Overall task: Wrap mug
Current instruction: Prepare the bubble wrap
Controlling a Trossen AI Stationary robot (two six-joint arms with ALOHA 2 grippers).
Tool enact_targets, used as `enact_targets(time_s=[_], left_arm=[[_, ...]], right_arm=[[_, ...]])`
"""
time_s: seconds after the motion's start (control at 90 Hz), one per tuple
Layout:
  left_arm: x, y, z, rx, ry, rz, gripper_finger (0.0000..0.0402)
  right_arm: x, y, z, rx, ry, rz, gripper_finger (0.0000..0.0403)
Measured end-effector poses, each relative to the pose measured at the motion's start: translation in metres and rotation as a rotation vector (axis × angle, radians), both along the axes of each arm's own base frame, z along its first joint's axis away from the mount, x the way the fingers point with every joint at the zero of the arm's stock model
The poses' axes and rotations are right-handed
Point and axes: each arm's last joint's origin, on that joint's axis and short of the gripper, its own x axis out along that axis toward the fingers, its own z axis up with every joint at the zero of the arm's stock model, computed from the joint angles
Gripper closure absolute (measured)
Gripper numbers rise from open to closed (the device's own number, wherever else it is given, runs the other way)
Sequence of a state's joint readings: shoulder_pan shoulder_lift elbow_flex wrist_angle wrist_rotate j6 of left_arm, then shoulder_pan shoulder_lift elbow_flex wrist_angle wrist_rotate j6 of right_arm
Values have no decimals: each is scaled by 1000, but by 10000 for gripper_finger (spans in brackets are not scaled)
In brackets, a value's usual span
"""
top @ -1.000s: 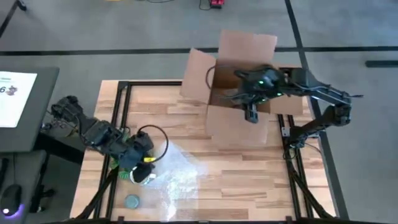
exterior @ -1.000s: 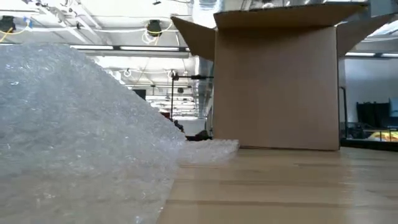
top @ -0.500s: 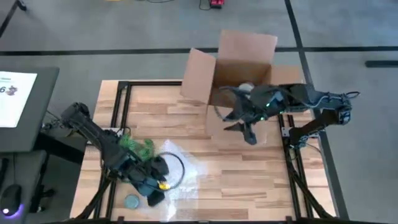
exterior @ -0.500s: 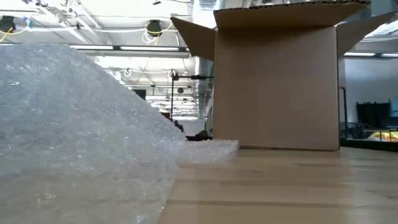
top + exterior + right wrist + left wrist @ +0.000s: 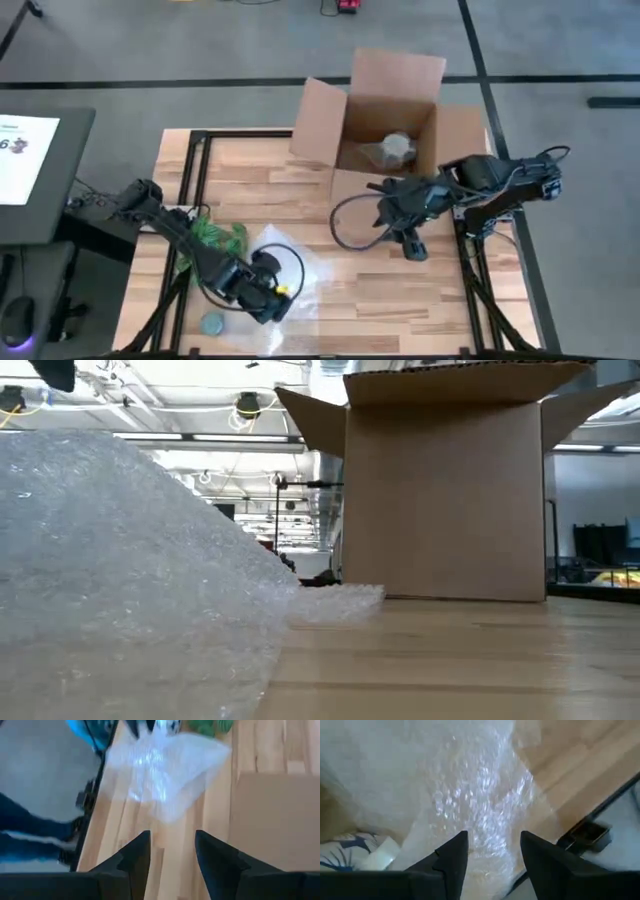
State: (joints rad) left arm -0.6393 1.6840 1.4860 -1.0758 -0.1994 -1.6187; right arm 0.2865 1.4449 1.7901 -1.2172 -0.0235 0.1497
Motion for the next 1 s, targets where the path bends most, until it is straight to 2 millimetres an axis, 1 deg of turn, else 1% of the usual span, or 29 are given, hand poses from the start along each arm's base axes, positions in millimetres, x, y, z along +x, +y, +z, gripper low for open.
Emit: enact_targets(time_s=[0.111, 0.189, 0.278, 0.378, 0.511, 0.611, 0.667, 0.722, 0.778, 0.856, 0.878, 0.911, 1.0], left_arm=[[0, 4, 1, 10, 13, 4, 241], [0, 4, -4, 15, 45, 23, 241], [2, 4, -14, 23, 119, 53, 235], [5, 0, -28, 42, 181, 55, 213], [18, -1, -50, 85, 235, 41, 181], [30, 3, -67, 103, 274, 24, 181], [37, 6, -74, 80, 283, -6, 199], [44, 8, -76, 54, 264, -35, 233], [50, 11, -76, 37, 233, -64, 281], [57, 17, -72, 39, 213, -105, 361], [59, 19, -70, 42, 211, -115, 375], [61, 22, -67, 43, 206, -128, 386], [68, 28, -52, 27, 178, -155, 397]], right_arm=[[-8, 10, -2, -27, 35, 66, 260], [-13, 19, -3, -53, 40, 133, 260], [-17, 29, -3, -73, 30, 202, 260], [-20, 37, -3, -74, 29, 239, 260], [-25, 45, -3, -77, 27, 269, 260], [-26, 48, -3, -74, 28, 251, 260], [-27, 49, -3, -70, 30, 247, 260], [-28, 51, -3, -67, 31, 247, 260], [-30, 52, -2, -62, 32, 249, 260], [-33, 53, 0, -47, 30, 237, 260], [-34, 52, 0, -43, 29, 234, 260], [-35, 52, 1, -38, 28, 231, 260], [-36, 52, 2, -37, 26, 233, 260]])
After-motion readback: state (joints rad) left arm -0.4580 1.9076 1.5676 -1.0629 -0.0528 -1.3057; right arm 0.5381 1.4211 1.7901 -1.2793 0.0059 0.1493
